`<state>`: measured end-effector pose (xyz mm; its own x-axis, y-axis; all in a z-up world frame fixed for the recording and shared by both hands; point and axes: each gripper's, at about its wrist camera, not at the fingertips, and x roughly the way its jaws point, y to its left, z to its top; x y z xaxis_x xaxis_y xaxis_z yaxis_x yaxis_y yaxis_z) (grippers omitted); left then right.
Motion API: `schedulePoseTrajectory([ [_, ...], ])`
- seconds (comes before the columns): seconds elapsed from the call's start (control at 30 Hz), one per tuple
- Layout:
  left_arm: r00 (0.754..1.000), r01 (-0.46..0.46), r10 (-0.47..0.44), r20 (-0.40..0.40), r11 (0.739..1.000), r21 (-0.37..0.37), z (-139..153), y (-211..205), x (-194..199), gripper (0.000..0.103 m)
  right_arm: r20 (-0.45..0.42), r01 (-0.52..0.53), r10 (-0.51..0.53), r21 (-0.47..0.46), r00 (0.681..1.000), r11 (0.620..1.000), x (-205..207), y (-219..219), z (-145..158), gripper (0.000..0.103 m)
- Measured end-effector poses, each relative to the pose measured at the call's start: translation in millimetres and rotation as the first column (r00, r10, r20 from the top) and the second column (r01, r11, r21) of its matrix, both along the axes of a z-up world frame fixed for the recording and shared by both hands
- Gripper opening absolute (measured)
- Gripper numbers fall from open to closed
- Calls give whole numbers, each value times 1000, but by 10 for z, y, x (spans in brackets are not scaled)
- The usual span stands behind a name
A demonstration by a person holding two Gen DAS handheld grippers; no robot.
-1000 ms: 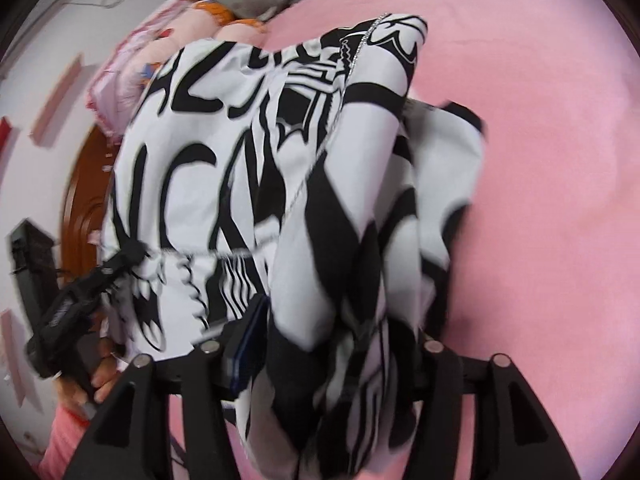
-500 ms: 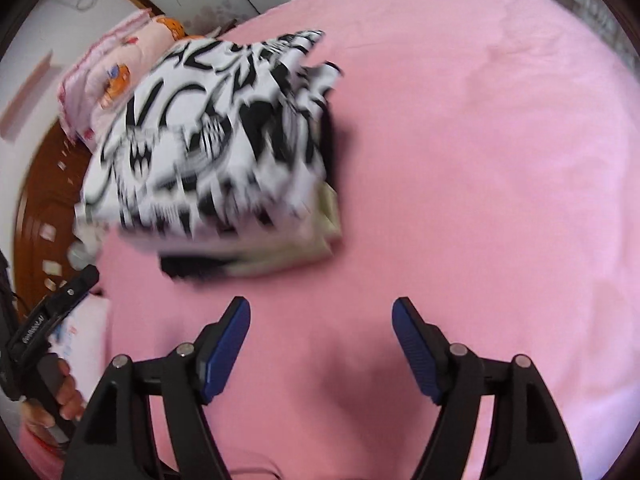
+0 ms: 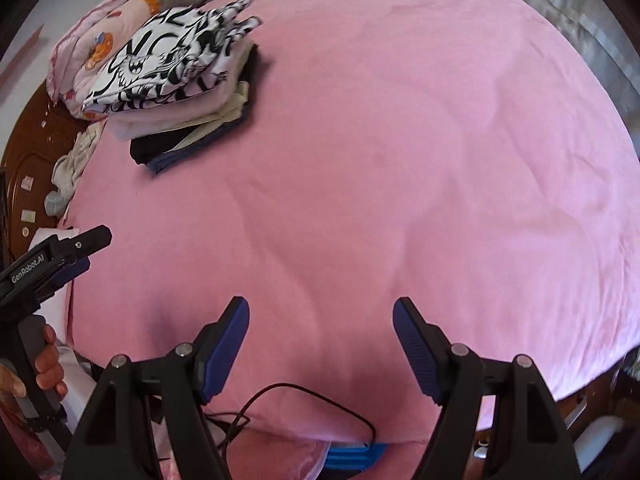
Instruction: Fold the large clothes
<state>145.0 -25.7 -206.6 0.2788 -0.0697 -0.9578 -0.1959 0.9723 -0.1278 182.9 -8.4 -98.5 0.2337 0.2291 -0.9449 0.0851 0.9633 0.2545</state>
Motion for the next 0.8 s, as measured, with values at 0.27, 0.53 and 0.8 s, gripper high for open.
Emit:
schedulePoseTrajectory([
  [0.27,993,113,-115,22,991,66,197,-1304,-852,90,11,62,-62,7,998,998,-852,-1165,58,82],
  [0.53,976,195,-206,70,971,141,567,-2539,-1623,90,46,75,-75,-3,996,997,-1399,-2109,372,83],
  [0.8,964,219,-239,121,964,153,918,-3018,-1855,90,114,14,-13,-4,993,1000,-1651,-2316,762,83],
])
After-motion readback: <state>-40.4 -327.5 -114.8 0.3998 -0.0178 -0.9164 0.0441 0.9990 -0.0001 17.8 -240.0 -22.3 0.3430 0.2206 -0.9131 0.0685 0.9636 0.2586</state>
